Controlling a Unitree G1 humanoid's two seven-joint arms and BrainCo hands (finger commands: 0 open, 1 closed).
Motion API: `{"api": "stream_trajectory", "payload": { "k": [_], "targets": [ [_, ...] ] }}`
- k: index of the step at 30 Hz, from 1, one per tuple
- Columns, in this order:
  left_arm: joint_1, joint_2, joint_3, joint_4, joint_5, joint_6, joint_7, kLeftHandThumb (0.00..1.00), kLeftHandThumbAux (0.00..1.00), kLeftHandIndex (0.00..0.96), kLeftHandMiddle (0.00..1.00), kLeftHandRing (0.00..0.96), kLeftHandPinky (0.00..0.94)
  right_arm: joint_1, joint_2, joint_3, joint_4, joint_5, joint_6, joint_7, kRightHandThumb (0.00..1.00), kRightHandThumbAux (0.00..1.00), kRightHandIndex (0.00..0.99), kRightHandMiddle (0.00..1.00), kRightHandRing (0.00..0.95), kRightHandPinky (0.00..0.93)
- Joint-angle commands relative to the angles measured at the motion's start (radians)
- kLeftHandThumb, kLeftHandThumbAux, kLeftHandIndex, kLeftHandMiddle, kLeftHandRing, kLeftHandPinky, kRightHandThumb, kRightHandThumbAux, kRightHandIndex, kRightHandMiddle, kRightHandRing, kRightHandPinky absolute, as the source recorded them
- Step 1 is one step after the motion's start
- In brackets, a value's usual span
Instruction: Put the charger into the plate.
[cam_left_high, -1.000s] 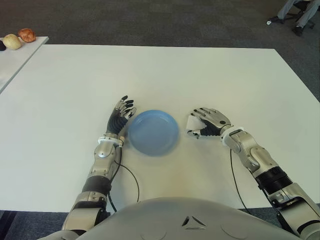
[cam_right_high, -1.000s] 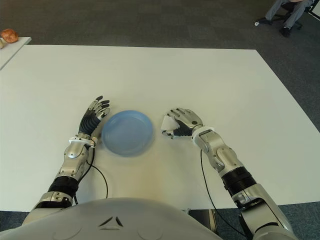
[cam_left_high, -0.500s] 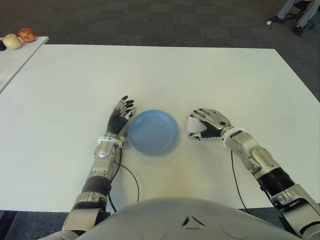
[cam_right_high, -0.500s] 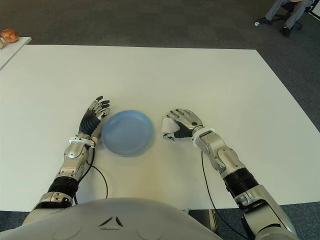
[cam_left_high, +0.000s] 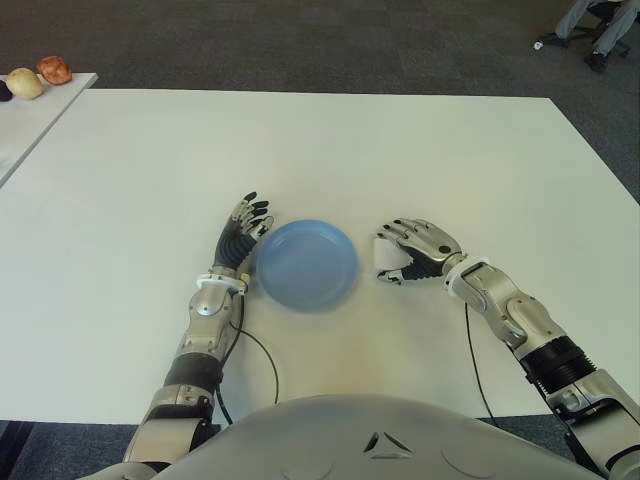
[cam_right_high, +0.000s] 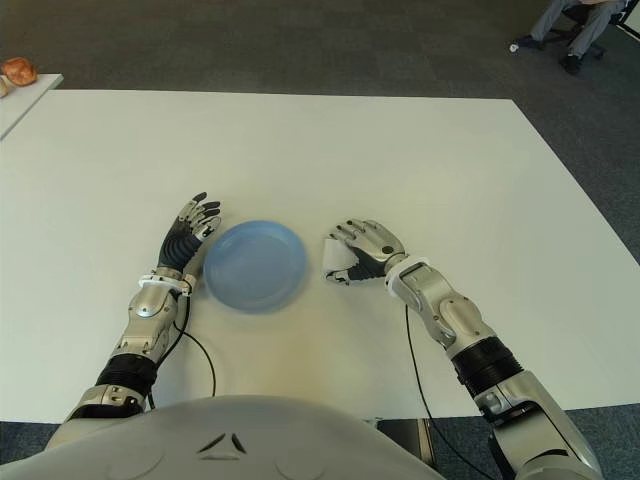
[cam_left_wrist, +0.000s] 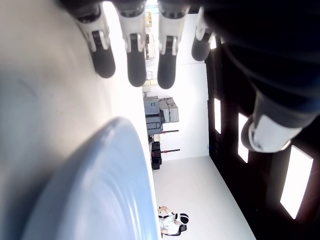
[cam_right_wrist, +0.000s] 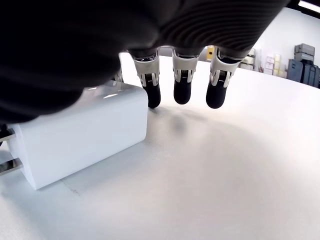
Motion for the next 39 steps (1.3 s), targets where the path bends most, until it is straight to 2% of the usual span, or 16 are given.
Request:
{"api": "stream_trajectory", "payload": {
  "k": [1, 7, 10, 11, 13, 14, 15, 17, 20, 25, 26, 29, 32, 39],
  "targets": [
    [0.037, -0.011, -0.012, 0.036, 0.008, 0.034, 0.003, 0.000, 0.540, 0.102, 0.216, 0.200, 0.184, 0.013, -0.002, 0.010, 0.001, -0.015, -0.007, -0.002, 0.288, 0.195, 0.000, 0.000, 0.000, 0.000],
    [0.041, -0.011, -0.013, 0.022, 0.000, 0.051, -0.001, 0.000, 0.539, 0.098, 0.213, 0.197, 0.188, 0.015, 0.000, 0.006, 0.002, -0.007, -0.011, -0.007, 0.279, 0.207, 0.000, 0.000, 0.000, 0.023],
    [0.039, -0.009, -0.012, 0.029, -0.002, 0.051, -0.002, 0.000, 0.545, 0.096, 0.207, 0.194, 0.181, 0.014, 0.001, 0.004, 0.003, 0.000, -0.014, -0.008, 0.263, 0.241, 0.000, 0.000, 0.008, 0.086],
    [0.037, -0.008, -0.012, 0.032, -0.002, 0.049, -0.002, 0.000, 0.547, 0.097, 0.206, 0.193, 0.179, 0.014, 0.001, 0.003, 0.004, 0.002, -0.015, -0.007, 0.260, 0.258, 0.000, 0.033, 0.055, 0.138],
    [0.037, -0.008, -0.012, 0.035, -0.002, 0.044, -0.002, 0.000, 0.549, 0.097, 0.205, 0.192, 0.176, 0.011, 0.001, 0.002, 0.006, 0.007, -0.019, -0.010, 0.258, 0.272, 0.000, 0.063, 0.097, 0.185],
    [0.037, -0.008, -0.013, 0.036, -0.001, 0.042, -0.002, 0.000, 0.549, 0.098, 0.204, 0.190, 0.172, 0.010, 0.002, 0.002, 0.008, 0.008, -0.022, -0.013, 0.271, 0.288, 0.041, 0.133, 0.196, 0.295],
    [0.036, -0.007, -0.013, 0.037, -0.001, 0.039, -0.002, 0.000, 0.549, 0.098, 0.204, 0.189, 0.170, 0.009, 0.002, 0.001, 0.011, 0.010, -0.025, -0.019, 0.276, 0.293, 0.056, 0.158, 0.232, 0.335],
    [0.034, -0.007, -0.014, 0.042, 0.002, 0.031, 0.000, 0.000, 0.547, 0.100, 0.204, 0.188, 0.169, 0.004, 0.007, -0.004, 0.029, 0.019, -0.044, -0.060, 0.305, 0.324, 0.174, 0.358, 0.405, 0.498],
    [0.032, -0.008, -0.015, 0.045, 0.005, 0.029, 0.003, 0.000, 0.548, 0.103, 0.206, 0.190, 0.177, -0.004, 0.020, -0.015, 0.084, 0.036, -0.096, -0.187, 0.342, 0.374, 0.309, 0.538, 0.538, 0.607],
    [0.031, -0.008, -0.015, 0.044, 0.003, 0.037, 0.006, 0.000, 0.549, 0.104, 0.208, 0.193, 0.186, -0.013, 0.027, -0.017, 0.130, 0.046, -0.137, -0.276, 0.371, 0.415, 0.400, 0.634, 0.606, 0.657],
    [0.030, -0.010, -0.015, 0.045, 0.003, 0.042, 0.008, 0.000, 0.551, 0.103, 0.209, 0.195, 0.185, -0.015, 0.031, -0.019, 0.145, 0.052, -0.149, -0.302, 0.492, 0.520, 0.412, 0.677, 0.654, 0.705],
    [0.030, -0.011, -0.014, 0.046, 0.000, 0.047, 0.006, 0.000, 0.555, 0.100, 0.210, 0.198, 0.181, -0.011, 0.050, -0.034, 0.177, 0.086, -0.151, -0.327, 0.646, 0.647, 0.430, 0.757, 0.740, 0.795],
    [0.026, -0.010, -0.013, 0.055, -0.004, 0.044, 0.001, 0.000, 0.558, 0.097, 0.210, 0.199, 0.180, -0.012, 0.056, -0.036, 0.194, 0.104, -0.154, -0.325, 0.702, 0.689, 0.437, 0.803, 0.790, 0.838],
    [0.015, -0.008, -0.012, 0.077, -0.004, 0.033, -0.002, 0.000, 0.559, 0.097, 0.207, 0.198, 0.180, -0.030, 0.048, -0.026, 0.225, 0.105, -0.187, -0.328, 0.729, 0.708, 0.440, 0.856, 0.852, 0.877]
  ]
}}
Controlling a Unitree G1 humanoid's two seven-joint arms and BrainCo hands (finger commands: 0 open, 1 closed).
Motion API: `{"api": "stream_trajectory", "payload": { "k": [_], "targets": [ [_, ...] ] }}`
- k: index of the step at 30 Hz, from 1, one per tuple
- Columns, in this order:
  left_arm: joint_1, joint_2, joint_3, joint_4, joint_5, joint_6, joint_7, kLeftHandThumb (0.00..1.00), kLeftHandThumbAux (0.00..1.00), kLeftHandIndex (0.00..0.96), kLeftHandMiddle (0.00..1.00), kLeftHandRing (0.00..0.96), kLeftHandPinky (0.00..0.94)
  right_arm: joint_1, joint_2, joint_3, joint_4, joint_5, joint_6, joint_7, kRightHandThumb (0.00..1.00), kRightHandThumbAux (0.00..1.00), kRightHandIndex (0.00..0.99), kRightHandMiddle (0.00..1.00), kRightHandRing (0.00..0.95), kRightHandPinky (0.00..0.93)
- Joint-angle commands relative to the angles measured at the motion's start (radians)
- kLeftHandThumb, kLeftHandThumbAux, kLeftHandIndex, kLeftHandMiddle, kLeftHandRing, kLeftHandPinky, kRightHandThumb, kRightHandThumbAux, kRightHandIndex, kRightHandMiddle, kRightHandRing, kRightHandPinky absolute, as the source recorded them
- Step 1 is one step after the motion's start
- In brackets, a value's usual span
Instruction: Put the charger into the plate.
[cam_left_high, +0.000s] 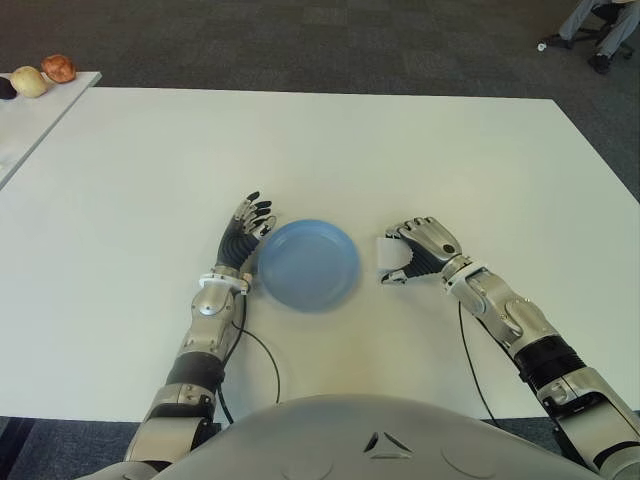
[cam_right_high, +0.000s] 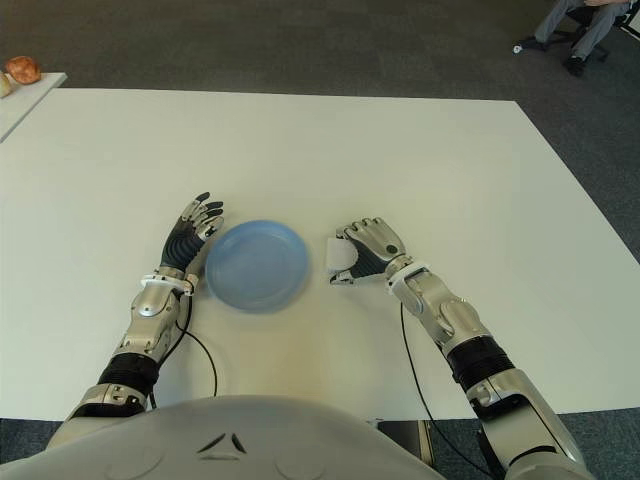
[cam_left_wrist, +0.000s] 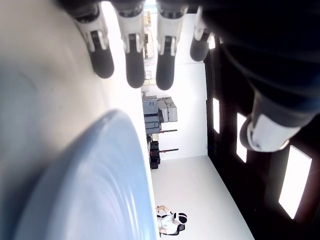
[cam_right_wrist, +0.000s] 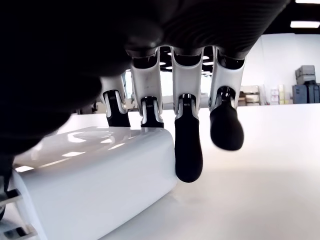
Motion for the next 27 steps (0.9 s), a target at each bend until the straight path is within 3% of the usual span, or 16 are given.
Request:
{"api": "stream_trajectory", "payload": {
  "k": [1, 22, 27],
  "targets": [
    [0.024, -0.006, -0.002, 0.069, 0.001, 0.034, -0.002, 0.000, 0.558, 0.098, 0.207, 0.197, 0.178, -0.018, -0.007, 0.013, 0.044, -0.001, -0.034, -0.001, 0.730, 0.708, 0.440, 0.861, 0.858, 0.880],
    [-0.011, -0.004, -0.002, 0.145, 0.005, -0.001, 0.001, 0.000, 0.552, 0.093, 0.199, 0.192, 0.185, -0.070, -0.010, -0.003, 0.122, 0.017, -0.124, -0.062, 0.735, 0.710, 0.440, 0.882, 0.880, 0.883],
    [-0.024, -0.004, -0.003, 0.172, 0.006, -0.017, 0.001, 0.000, 0.546, 0.092, 0.195, 0.186, 0.167, -0.110, -0.012, -0.060, -0.001, 0.087, -0.124, 0.015, 0.737, 0.710, 0.440, 0.886, 0.882, 0.881]
  ]
}}
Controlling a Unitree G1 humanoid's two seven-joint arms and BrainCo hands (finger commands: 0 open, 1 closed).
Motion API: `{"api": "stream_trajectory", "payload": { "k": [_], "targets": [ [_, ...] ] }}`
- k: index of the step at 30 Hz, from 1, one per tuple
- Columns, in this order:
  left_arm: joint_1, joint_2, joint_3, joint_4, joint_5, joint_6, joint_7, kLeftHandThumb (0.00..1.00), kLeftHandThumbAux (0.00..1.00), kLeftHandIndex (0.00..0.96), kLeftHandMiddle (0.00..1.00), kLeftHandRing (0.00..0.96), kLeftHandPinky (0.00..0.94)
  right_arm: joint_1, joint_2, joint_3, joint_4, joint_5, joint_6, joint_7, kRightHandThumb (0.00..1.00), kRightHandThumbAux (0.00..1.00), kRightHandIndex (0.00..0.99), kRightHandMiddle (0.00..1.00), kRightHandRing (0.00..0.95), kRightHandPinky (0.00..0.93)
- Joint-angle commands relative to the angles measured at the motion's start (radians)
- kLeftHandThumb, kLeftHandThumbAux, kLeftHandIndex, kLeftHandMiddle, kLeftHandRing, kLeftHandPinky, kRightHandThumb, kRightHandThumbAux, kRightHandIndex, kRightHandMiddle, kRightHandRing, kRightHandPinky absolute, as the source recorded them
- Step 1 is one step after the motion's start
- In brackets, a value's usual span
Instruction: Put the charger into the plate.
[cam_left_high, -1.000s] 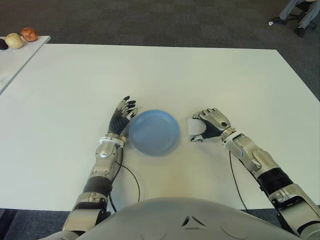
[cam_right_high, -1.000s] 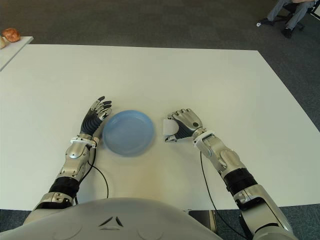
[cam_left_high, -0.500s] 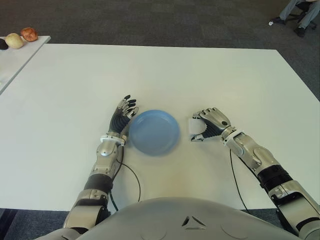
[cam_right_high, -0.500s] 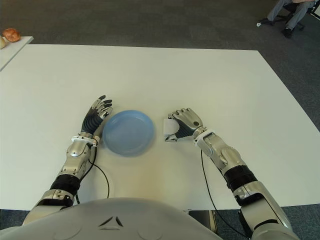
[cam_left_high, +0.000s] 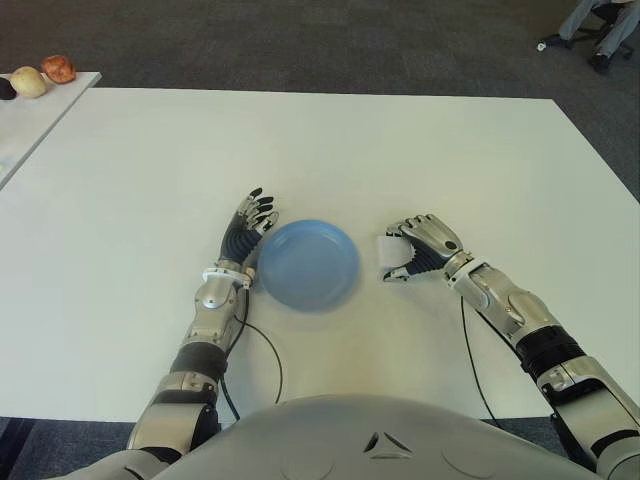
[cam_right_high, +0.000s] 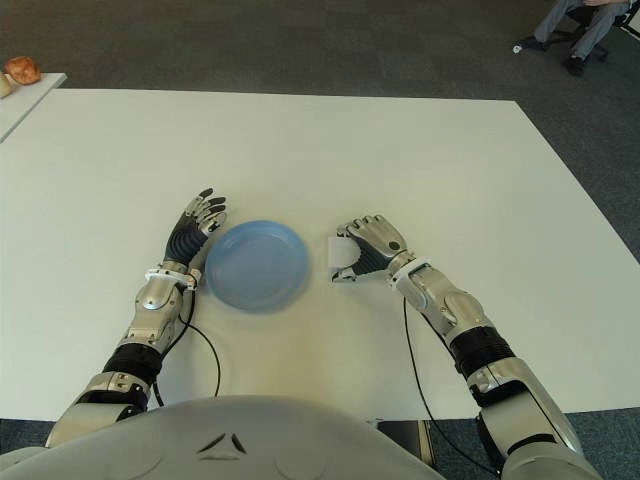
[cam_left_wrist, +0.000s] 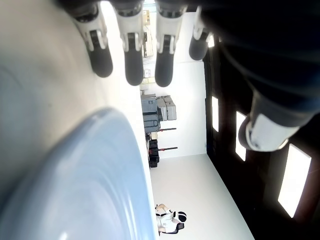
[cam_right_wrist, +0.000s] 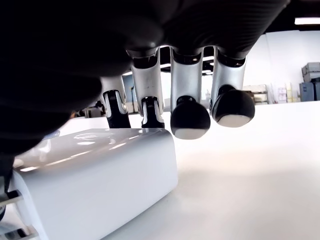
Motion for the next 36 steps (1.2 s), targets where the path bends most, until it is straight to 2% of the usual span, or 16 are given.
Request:
{"api": "stream_trajectory", "payload": {
  "k": [1, 9, 16, 22, 25, 29, 32, 36],
  "targets": [
    [0.031, -0.008, -0.003, 0.078, 0.007, 0.032, 0.001, 0.000, 0.542, 0.091, 0.193, 0.183, 0.164, -0.049, -0.008, -0.054, -0.100, 0.070, -0.009, 0.054, 0.737, 0.710, 0.440, 0.886, 0.882, 0.881],
    [0.014, -0.008, 0.000, 0.105, 0.008, 0.028, 0.012, 0.000, 0.531, 0.087, 0.191, 0.181, 0.164, -0.079, 0.028, -0.125, -0.247, 0.162, 0.010, 0.119, 0.741, 0.710, 0.440, 0.891, 0.886, 0.881],
    [0.000, -0.011, 0.011, 0.125, -0.003, 0.039, 0.016, 0.000, 0.541, 0.086, 0.189, 0.184, 0.178, -0.103, 0.095, -0.160, -0.432, 0.216, 0.070, 0.201, 0.744, 0.709, 0.440, 0.892, 0.887, 0.878],
    [-0.007, -0.022, 0.022, 0.139, -0.004, 0.019, 0.027, 0.000, 0.548, 0.090, 0.192, 0.186, 0.179, -0.076, 0.154, -0.158, -0.634, 0.199, 0.179, 0.311, 0.747, 0.709, 0.440, 0.890, 0.887, 0.875],
    [-0.009, -0.025, 0.026, 0.140, 0.004, 0.017, 0.040, 0.000, 0.547, 0.091, 0.194, 0.184, 0.175, -0.059, 0.173, -0.156, -0.719, 0.221, 0.224, 0.379, 0.748, 0.708, 0.440, 0.889, 0.887, 0.877],
    [-0.013, -0.026, 0.028, 0.144, 0.006, 0.019, 0.051, 0.000, 0.546, 0.091, 0.191, 0.180, 0.170, -0.055, 0.190, -0.158, -0.746, 0.231, 0.244, 0.417, 0.749, 0.708, 0.440, 0.889, 0.887, 0.872],
    [-0.013, -0.028, 0.031, 0.139, 0.008, 0.026, 0.069, 0.000, 0.544, 0.085, 0.177, 0.165, 0.147, -0.073, 0.199, -0.151, -0.741, 0.219, 0.226, 0.418, 0.749, 0.708, 0.441, 0.888, 0.887, 0.869],
    [-0.014, -0.033, 0.039, 0.137, -0.003, 0.039, 0.081, 0.000, 0.549, 0.072, 0.152, 0.140, 0.123, -0.084, 0.217, -0.122, -0.749, 0.238, 0.241, 0.473, 0.750, 0.708, 0.441, 0.885, 0.886, 0.876]
  ]
}}
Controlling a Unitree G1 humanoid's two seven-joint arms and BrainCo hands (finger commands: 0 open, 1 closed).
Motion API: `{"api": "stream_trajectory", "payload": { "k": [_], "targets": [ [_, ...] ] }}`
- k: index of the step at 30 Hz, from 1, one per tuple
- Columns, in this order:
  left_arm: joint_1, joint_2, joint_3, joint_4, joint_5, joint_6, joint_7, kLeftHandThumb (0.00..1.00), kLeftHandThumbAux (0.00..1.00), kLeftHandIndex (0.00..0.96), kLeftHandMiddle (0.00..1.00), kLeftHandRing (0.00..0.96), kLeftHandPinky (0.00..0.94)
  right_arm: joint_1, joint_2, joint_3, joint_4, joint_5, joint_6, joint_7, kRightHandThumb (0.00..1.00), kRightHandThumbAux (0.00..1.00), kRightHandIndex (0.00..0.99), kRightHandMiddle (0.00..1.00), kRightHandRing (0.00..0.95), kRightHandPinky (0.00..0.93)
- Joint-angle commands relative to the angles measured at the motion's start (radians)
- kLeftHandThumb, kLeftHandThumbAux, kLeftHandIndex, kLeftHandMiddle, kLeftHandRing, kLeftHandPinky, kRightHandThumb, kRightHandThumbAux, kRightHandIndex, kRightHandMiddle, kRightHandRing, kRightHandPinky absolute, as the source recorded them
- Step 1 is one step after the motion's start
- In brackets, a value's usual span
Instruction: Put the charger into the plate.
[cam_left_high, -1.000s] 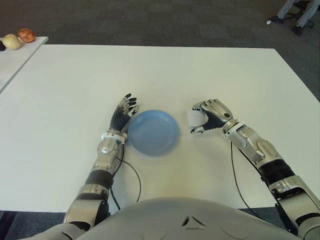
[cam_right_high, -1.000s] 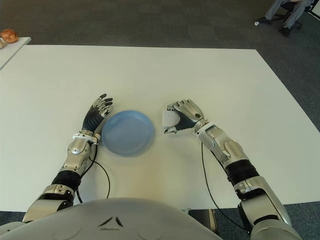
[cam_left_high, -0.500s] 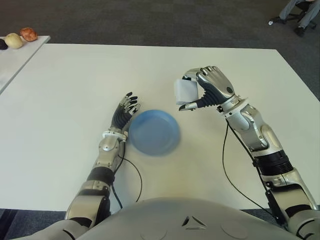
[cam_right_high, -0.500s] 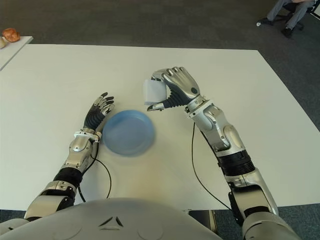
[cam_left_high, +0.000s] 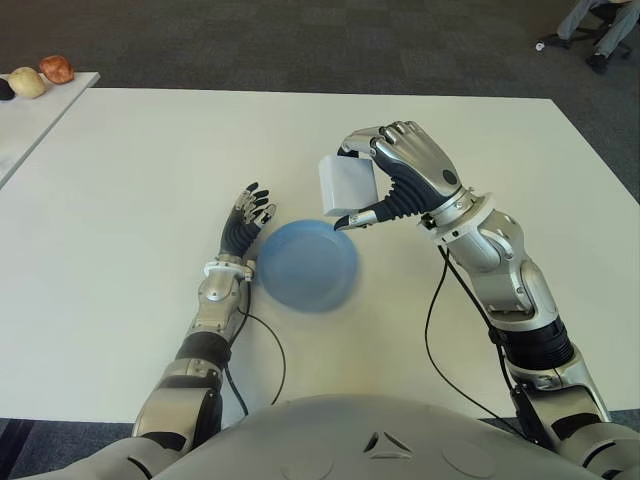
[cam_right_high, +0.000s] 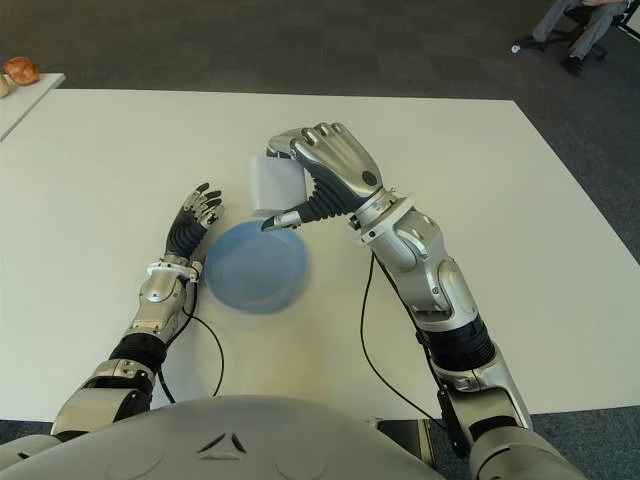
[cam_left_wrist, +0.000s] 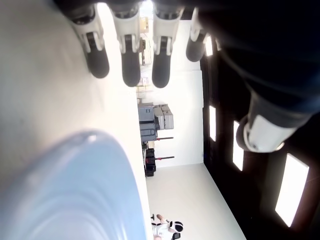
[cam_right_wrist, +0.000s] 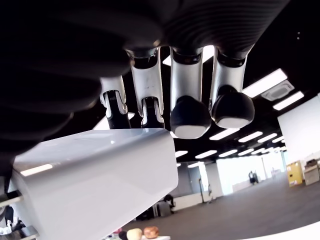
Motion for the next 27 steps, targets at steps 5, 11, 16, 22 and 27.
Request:
{"api": "stream_trajectory", "payload": {
  "k": [5, 11, 16, 22, 27],
  "targets": [
    [0.044, -0.027, 0.024, 0.051, -0.024, 0.055, 0.023, 0.000, 0.567, 0.067, 0.144, 0.138, 0.153, -0.010, 0.054, 0.065, 0.000, 0.016, 0.046, 0.099, 0.750, 0.707, 0.441, 0.883, 0.885, 0.880],
    [0.061, -0.051, 0.042, 0.012, -0.060, 0.057, 0.002, 0.000, 0.569, 0.062, 0.144, 0.145, 0.164, 0.011, 0.102, 0.122, 0.030, 0.006, 0.063, 0.124, 0.750, 0.707, 0.441, 0.880, 0.882, 0.880],
    [0.072, -0.061, 0.054, -0.009, -0.108, 0.053, -0.042, 0.000, 0.584, 0.083, 0.154, 0.152, 0.164, 0.035, 0.137, 0.179, 0.085, -0.005, 0.055, 0.111, 0.750, 0.708, 0.441, 0.878, 0.879, 0.879],
    [0.076, -0.065, 0.061, -0.020, -0.134, 0.068, -0.054, 0.000, 0.596, 0.100, 0.161, 0.153, 0.162, 0.055, 0.152, 0.209, 0.169, -0.022, 0.036, 0.072, 0.749, 0.708, 0.441, 0.876, 0.875, 0.879],
    [0.075, -0.071, 0.068, -0.025, -0.149, 0.082, -0.057, 0.000, 0.595, 0.112, 0.165, 0.149, 0.150, 0.068, 0.155, 0.220, 0.220, -0.032, 0.019, 0.041, 0.747, 0.708, 0.441, 0.873, 0.871, 0.876]
  ]
}}
